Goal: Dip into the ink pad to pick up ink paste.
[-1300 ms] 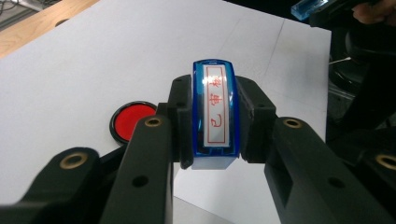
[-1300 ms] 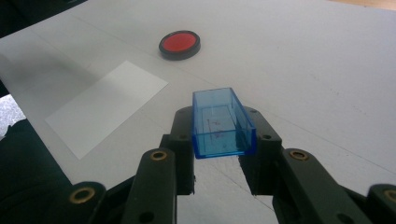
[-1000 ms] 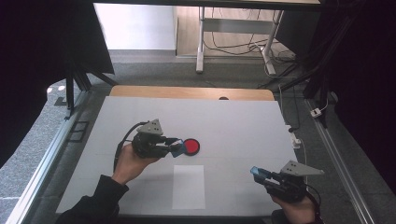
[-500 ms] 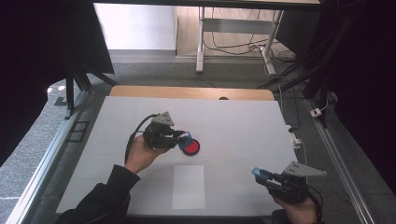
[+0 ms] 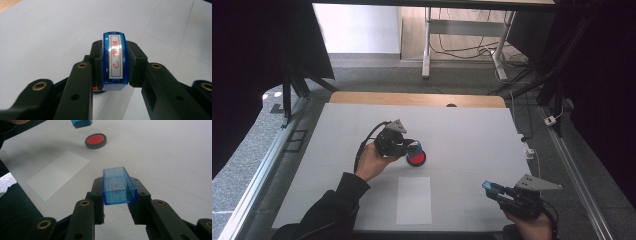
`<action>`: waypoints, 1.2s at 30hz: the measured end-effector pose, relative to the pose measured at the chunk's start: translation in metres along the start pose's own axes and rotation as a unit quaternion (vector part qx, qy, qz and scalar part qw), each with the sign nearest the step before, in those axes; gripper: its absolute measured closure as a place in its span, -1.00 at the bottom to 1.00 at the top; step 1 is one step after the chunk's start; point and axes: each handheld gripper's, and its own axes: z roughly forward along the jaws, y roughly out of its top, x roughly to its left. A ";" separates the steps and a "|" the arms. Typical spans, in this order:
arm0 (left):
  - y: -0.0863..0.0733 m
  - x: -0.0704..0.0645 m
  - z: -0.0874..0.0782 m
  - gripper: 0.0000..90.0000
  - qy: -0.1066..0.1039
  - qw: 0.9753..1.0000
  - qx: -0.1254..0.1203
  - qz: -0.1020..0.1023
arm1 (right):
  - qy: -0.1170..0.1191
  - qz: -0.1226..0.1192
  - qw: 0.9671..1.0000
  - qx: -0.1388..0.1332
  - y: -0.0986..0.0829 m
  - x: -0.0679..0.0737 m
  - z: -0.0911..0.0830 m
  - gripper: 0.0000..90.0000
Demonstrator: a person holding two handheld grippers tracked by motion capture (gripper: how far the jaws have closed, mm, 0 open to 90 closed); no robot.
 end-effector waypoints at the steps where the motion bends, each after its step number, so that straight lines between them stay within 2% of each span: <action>1: 0.000 0.001 0.002 0.56 0.000 1.000 0.000 -0.003 | 0.000 0.000 1.000 0.000 0.000 0.000 0.000 0.52; 5: -0.002 0.005 0.011 0.55 0.002 1.000 0.009 -0.008 | 0.000 0.000 1.000 0.001 0.000 0.000 0.000 0.52; 15: -0.007 0.017 0.027 0.56 -0.004 0.999 0.025 -0.038 | 0.000 0.000 1.000 0.002 -0.001 0.000 -0.001 0.52; 21: -0.008 0.020 0.033 0.56 -0.006 0.998 0.030 -0.048 | -0.002 0.001 1.000 0.003 -0.001 -0.001 -0.002 0.52; 27: -0.008 0.020 0.038 0.56 0.002 0.998 0.046 -0.053 | -0.002 0.002 1.000 0.001 -0.001 -0.001 -0.002 0.52; 36: -0.010 0.022 0.040 0.57 0.001 0.996 0.045 -0.070 | -0.002 0.000 1.000 0.002 -0.002 -0.001 -0.002 0.52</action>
